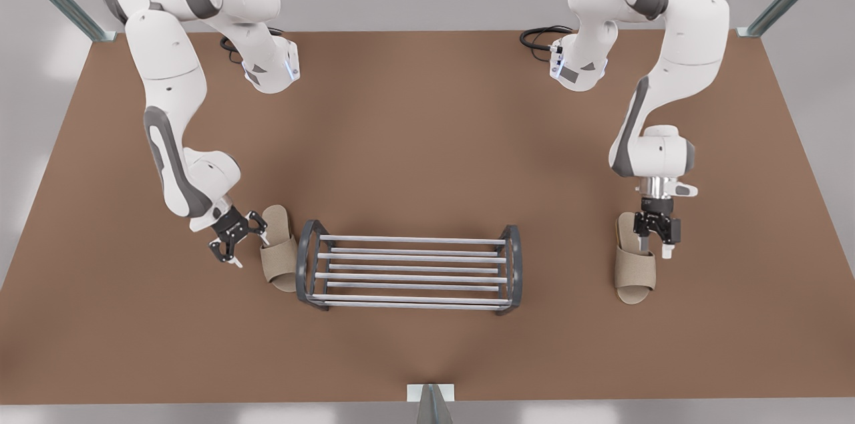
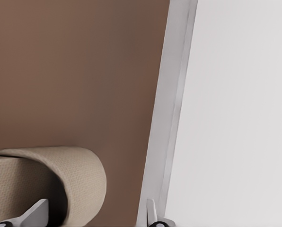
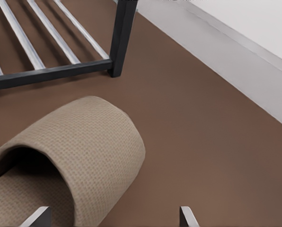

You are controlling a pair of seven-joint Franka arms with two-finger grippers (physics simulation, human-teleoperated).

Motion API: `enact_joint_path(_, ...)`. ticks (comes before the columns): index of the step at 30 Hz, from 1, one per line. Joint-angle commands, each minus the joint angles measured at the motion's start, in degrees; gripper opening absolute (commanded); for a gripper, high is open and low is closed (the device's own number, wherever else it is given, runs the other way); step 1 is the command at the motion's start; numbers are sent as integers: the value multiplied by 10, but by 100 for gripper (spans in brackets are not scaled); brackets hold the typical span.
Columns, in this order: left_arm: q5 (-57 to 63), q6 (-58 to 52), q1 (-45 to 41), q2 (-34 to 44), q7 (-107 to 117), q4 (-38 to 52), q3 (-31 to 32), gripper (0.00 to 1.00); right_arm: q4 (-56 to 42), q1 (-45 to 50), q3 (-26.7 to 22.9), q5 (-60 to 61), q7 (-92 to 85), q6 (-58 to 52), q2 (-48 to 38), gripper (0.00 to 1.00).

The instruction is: Place the right shoe on the shoe rack with the right arm, and place the left shoe on the shoe rack with the left arm

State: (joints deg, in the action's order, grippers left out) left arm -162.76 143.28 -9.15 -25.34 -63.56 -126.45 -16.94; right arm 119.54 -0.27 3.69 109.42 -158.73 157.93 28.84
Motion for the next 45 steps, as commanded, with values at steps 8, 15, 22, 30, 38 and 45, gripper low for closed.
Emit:
enact_joint_path(8,5,0,2,-25,54,35,1,100,-25,18,0,2,-45,1,20,100)
enact_joint_path(15,6,0,2,-43,55,46,7,100,-52,21,0,2,-37,3,36,100)
enact_joint_path(22,7,0,5,-66,103,74,9,100,-72,24,0,2,-35,5,46,100)
enact_joint_path(30,18,0,6,-79,111,86,13,82,-81,30,0,9,-34,5,58,81)
enact_joint_path(38,18,-1,6,-84,111,89,13,71,-80,18,-2,5,-24,4,49,62)
enact_joint_path(45,18,-1,7,-85,111,90,13,67,-84,-19,-2,3,-19,-6,20,21)
